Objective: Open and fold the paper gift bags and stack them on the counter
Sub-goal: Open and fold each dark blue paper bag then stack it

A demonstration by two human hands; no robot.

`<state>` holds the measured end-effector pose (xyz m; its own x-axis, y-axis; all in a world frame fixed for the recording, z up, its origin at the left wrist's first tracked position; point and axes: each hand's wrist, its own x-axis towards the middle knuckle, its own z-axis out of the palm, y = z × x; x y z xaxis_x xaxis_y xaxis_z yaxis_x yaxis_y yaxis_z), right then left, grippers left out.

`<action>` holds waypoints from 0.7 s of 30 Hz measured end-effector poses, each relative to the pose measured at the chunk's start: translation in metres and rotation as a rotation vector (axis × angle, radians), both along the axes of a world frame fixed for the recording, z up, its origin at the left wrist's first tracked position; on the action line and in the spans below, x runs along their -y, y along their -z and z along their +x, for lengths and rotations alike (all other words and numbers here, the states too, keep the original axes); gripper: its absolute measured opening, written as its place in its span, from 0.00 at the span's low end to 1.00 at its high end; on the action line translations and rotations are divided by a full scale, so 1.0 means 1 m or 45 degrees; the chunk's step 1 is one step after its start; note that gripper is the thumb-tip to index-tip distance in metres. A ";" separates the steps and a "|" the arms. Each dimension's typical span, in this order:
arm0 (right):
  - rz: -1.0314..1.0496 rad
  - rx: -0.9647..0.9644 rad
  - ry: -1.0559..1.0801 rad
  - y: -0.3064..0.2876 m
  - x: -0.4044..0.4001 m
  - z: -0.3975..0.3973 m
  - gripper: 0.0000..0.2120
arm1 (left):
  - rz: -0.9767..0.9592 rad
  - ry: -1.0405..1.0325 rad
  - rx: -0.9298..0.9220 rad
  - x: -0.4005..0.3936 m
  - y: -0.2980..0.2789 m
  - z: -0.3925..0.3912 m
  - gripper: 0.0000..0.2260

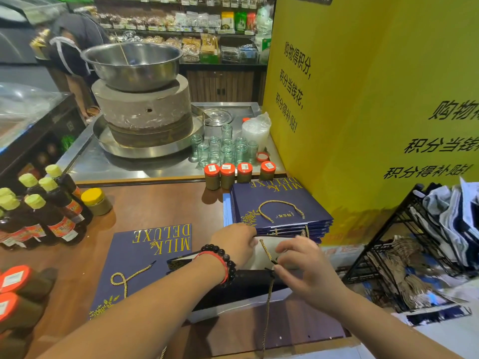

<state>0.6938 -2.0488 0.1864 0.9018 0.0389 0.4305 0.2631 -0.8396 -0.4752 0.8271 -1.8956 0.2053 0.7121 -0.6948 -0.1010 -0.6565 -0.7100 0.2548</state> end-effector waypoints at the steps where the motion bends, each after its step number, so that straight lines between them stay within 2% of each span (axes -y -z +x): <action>1: -0.063 0.032 -0.044 0.000 0.001 0.000 0.06 | -0.017 0.000 0.008 0.000 -0.001 0.001 0.09; 6: -0.328 0.046 -0.011 -0.001 -0.001 0.004 0.03 | -0.122 0.115 -0.003 -0.008 -0.012 -0.002 0.12; 10: -0.376 0.027 0.047 0.003 -0.001 0.009 0.05 | -0.348 0.178 0.001 -0.043 -0.011 -0.010 0.10; 13: -0.371 0.044 0.050 0.005 0.001 0.017 0.07 | -0.273 0.235 0.138 -0.075 -0.003 -0.016 0.15; 15: -0.364 0.060 0.053 0.006 0.003 0.022 0.08 | -0.179 0.187 0.290 -0.089 0.006 -0.017 0.14; 18: -0.335 0.106 0.068 0.007 0.004 0.028 0.06 | -0.191 0.001 0.387 -0.097 0.016 -0.018 0.05; 20: -0.331 0.160 0.082 0.008 0.003 0.029 0.05 | -0.206 -0.072 0.408 -0.098 0.018 -0.020 0.05; 21: -0.334 0.191 0.098 0.009 0.001 0.028 0.08 | -0.222 -0.090 0.422 -0.098 0.019 -0.021 0.06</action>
<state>0.7222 -2.0500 0.1773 0.8336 0.1002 0.5432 0.2445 -0.9488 -0.2001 0.8056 -1.7977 0.1859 0.7329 -0.6293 0.2585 -0.6747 -0.7210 0.1579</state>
